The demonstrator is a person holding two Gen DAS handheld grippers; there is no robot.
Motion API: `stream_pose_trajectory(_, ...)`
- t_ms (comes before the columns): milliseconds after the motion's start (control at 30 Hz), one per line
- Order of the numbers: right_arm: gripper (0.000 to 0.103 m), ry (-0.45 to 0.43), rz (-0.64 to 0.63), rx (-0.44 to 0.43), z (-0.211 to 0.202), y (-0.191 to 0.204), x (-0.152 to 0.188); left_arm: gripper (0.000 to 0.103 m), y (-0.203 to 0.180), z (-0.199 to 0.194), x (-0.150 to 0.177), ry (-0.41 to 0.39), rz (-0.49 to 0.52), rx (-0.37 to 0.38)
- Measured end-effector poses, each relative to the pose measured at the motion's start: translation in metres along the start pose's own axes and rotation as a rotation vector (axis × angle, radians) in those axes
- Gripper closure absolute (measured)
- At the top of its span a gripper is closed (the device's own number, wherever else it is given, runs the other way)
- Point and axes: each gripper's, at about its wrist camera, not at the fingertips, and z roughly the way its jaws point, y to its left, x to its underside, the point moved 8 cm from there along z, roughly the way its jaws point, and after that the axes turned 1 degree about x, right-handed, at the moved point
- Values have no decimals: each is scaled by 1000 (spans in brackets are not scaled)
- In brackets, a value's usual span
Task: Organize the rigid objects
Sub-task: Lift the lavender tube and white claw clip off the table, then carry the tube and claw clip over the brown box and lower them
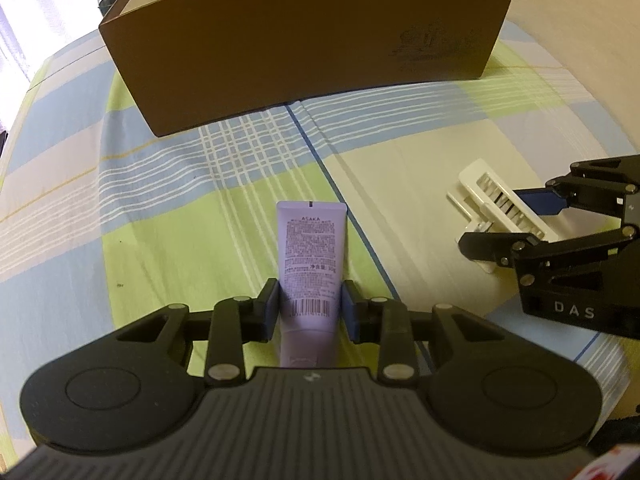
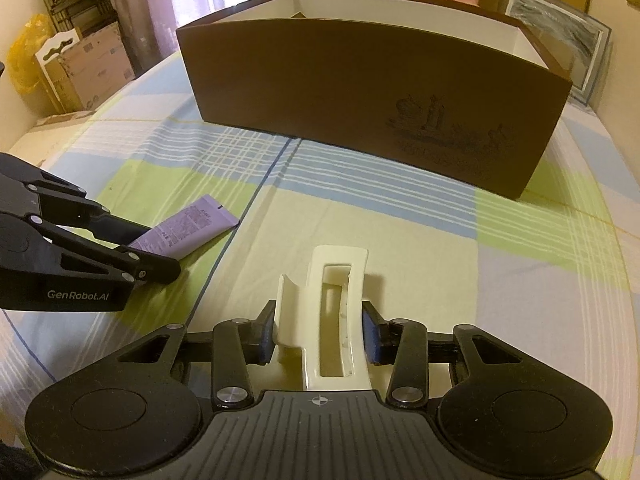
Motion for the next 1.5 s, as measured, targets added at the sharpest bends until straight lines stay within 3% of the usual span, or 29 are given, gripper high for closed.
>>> stream_pose_trajectory(833,64,-18,19,-3,-13,-2,-4,76,-7,-18,-6,-46,10,22)
stream_pose_trajectory(1500,64,-95,28,-13,-33,-10,-41,76,-7,-40,-40,-120,16,26)
